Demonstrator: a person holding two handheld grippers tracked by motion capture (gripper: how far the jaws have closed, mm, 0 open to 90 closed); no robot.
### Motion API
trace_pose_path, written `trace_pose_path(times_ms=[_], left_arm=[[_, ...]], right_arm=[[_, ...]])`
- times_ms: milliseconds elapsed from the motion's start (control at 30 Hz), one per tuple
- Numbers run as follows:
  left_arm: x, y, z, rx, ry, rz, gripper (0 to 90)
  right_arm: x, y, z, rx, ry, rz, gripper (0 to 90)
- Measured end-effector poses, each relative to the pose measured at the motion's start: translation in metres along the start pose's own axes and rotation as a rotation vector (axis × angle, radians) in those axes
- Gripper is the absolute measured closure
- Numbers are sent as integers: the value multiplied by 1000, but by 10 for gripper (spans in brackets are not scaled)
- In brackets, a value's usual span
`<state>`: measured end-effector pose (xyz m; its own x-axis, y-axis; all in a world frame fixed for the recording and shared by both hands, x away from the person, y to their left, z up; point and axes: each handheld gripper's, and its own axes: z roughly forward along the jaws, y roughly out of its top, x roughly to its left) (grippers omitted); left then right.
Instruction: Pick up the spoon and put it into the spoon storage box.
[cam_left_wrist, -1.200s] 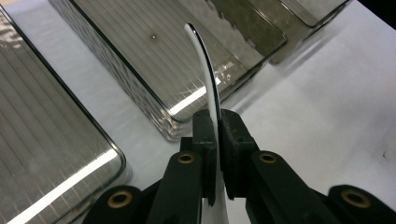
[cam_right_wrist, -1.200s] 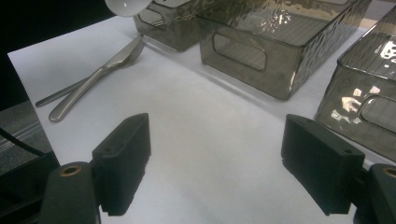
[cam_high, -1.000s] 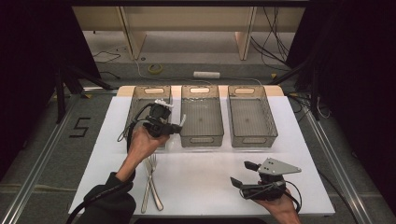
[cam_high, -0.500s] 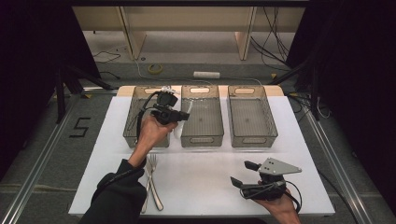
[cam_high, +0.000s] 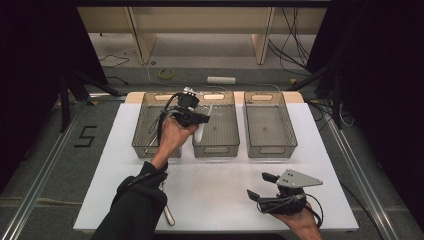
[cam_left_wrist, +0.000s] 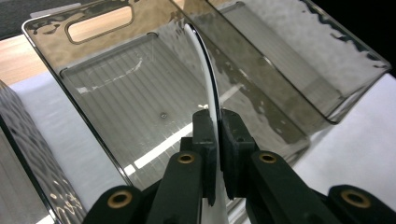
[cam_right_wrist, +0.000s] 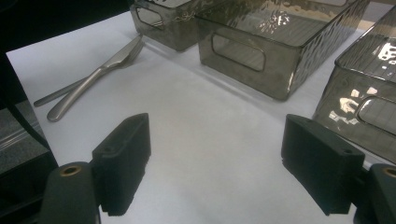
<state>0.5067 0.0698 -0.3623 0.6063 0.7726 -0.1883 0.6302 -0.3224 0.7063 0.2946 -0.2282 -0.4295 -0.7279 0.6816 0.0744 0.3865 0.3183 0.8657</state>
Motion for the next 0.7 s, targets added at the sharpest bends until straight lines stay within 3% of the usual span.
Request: trace_pose_path(times_ms=[133, 233, 400, 700], left_arm=[[3, 2, 6, -5, -3, -13, 850], [5, 4, 10, -8, 28, -3, 850], [10, 6, 15, -27, 38, -26, 850], [14, 7, 29, -15, 73, -15, 850]], right_arm=[[1, 0, 0, 4, -2, -4, 249], [1, 0, 0, 5, -2, -6, 249], [1, 0, 0, 5, -2, -7, 249], [1, 0, 1, 10, 0, -18, 249]])
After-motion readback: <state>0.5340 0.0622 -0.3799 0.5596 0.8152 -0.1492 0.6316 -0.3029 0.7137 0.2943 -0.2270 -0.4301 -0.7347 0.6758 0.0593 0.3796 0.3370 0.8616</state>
